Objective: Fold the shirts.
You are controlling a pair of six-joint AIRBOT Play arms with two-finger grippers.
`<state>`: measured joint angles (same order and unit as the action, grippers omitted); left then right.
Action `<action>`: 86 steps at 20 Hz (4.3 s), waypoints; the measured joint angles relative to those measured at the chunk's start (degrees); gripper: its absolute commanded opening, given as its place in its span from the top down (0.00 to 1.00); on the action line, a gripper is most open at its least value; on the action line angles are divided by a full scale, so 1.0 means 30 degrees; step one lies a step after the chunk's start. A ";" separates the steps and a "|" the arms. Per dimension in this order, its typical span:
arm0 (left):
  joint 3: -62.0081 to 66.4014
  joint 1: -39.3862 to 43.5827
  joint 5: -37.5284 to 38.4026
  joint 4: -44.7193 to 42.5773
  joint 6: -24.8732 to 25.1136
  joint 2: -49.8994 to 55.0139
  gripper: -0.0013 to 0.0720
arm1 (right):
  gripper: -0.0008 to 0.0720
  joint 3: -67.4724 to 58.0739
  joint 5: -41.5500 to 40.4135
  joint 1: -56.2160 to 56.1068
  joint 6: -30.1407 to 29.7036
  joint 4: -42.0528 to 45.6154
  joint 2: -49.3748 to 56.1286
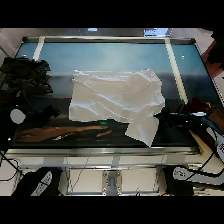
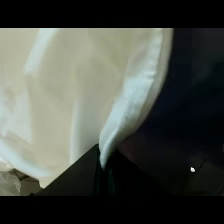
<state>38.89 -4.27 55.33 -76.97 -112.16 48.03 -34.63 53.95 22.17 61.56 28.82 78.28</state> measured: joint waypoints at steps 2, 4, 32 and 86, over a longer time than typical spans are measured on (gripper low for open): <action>-0.0197 0.0007 -0.0641 0.1763 -0.0226 0.1086 0.03 | 0.94 0.0000 0.0576 0.0000 -0.0546 -0.0211 0.0000; -0.0313 0.0022 -0.1494 0.3330 -0.0459 0.2302 0.03 | 0.94 0.0000 0.1013 0.0000 -0.1013 -0.0466 -0.0015; 0.0015 0.0495 -0.5450 0.9814 0.0423 0.8939 0.97 | 0.95 -0.0066 0.2193 0.0000 -0.3082 -0.3985 -0.0882; 1.5861 0.2769 0.3752 -0.3694 0.8284 1.3573 0.97 | 0.95 -1.2772 -0.0007 -0.4167 0.1916 1.2240 0.0474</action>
<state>86.48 4.03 66.59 -88.05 -87.31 88.75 -72.95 53.93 9.67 67.31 65.54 79.70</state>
